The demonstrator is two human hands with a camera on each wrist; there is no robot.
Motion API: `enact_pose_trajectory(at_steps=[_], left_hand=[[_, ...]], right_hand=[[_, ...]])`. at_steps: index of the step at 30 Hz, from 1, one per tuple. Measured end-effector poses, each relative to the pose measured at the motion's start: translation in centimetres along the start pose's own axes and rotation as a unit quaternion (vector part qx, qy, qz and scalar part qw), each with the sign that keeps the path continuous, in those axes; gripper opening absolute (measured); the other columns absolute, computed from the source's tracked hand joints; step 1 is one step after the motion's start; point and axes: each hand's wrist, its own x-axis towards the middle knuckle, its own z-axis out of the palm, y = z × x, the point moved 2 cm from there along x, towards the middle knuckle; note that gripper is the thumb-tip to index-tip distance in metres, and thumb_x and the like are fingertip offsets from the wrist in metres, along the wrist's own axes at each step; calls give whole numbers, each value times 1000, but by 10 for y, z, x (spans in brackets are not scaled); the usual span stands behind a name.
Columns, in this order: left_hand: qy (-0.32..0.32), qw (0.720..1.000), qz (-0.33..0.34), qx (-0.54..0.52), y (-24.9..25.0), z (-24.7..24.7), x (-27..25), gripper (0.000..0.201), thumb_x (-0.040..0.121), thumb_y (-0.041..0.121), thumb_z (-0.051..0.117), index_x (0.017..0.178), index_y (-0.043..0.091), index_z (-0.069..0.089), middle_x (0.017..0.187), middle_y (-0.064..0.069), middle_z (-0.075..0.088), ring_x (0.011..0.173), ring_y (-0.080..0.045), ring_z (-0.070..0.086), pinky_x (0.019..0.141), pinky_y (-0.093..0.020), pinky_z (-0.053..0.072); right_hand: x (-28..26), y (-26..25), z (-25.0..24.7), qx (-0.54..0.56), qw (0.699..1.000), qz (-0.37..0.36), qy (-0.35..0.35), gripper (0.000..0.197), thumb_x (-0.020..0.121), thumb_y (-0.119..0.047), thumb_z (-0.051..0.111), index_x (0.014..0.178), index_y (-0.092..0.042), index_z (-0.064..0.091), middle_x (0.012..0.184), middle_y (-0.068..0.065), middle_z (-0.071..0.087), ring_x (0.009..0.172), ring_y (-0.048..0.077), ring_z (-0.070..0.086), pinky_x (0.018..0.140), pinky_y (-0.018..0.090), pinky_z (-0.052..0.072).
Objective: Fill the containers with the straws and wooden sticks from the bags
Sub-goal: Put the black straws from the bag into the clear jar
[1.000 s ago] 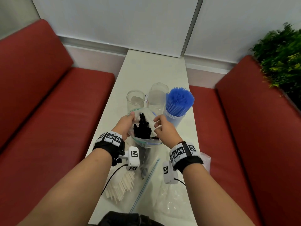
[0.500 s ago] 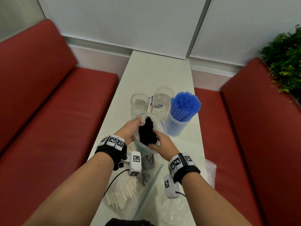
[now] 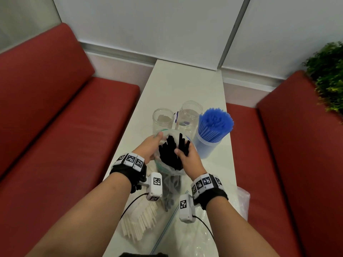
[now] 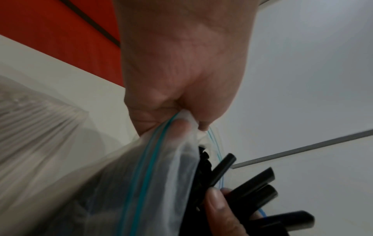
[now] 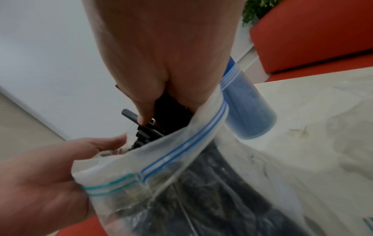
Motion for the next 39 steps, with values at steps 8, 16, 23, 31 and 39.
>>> enact_pose_trajectory(at_steps=[8, 16, 23, 31, 39], left_hand=[[1, 1000, 7, 17, 11, 6, -5, 47, 101, 53, 33, 122, 20, 60, 104, -2, 69, 96, -21, 68, 71, -32, 53], [3, 1000, 8, 23, 17, 7, 0, 47, 102, 52, 33, 118, 18, 61, 98, -1, 69, 84, -16, 68, 56, -25, 50], [2, 999, 17, 41, 23, 10, 7, 47, 102, 52, 30, 119, 21, 61, 108, 0, 64, 93, -8, 59, 60, -26, 45], [-9, 998, -12, 54, 24, 4, 21, 47, 102, 51, 34, 116, 17, 62, 118, -9, 64, 106, -30, 63, 88, -41, 51], [-13, 997, -36, 60, 27, -3, 34, 48, 102, 51, 35, 117, 15, 61, 102, 0, 67, 87, -25, 63, 70, -33, 46]], right_hand=[[-1, -9, -6, 41, 999, 20, -26, 31, 100, -10, 60, 131, -12, 56, 124, 3, 68, 117, 15, 64, 106, 33, 48], [6, -18, -18, 62, 998, -6, 12, 25, 98, -13, 64, 116, -26, 54, 114, -2, 67, 107, 11, 66, 96, 28, 52], [1, 17, -7, 40, 996, 74, -24, 23, 98, -7, 62, 118, -16, 58, 111, 5, 69, 101, 18, 66, 95, 35, 50], [60, -85, -47, 115, 990, -14, -79, 8, 101, -8, 57, 96, -14, 59, 74, 0, 65, 77, 16, 63, 82, 30, 57], [154, -182, -92, 188, 956, -196, 113, 10, 95, -5, 58, 96, -13, 52, 73, -5, 61, 75, 17, 60, 85, 35, 50]])
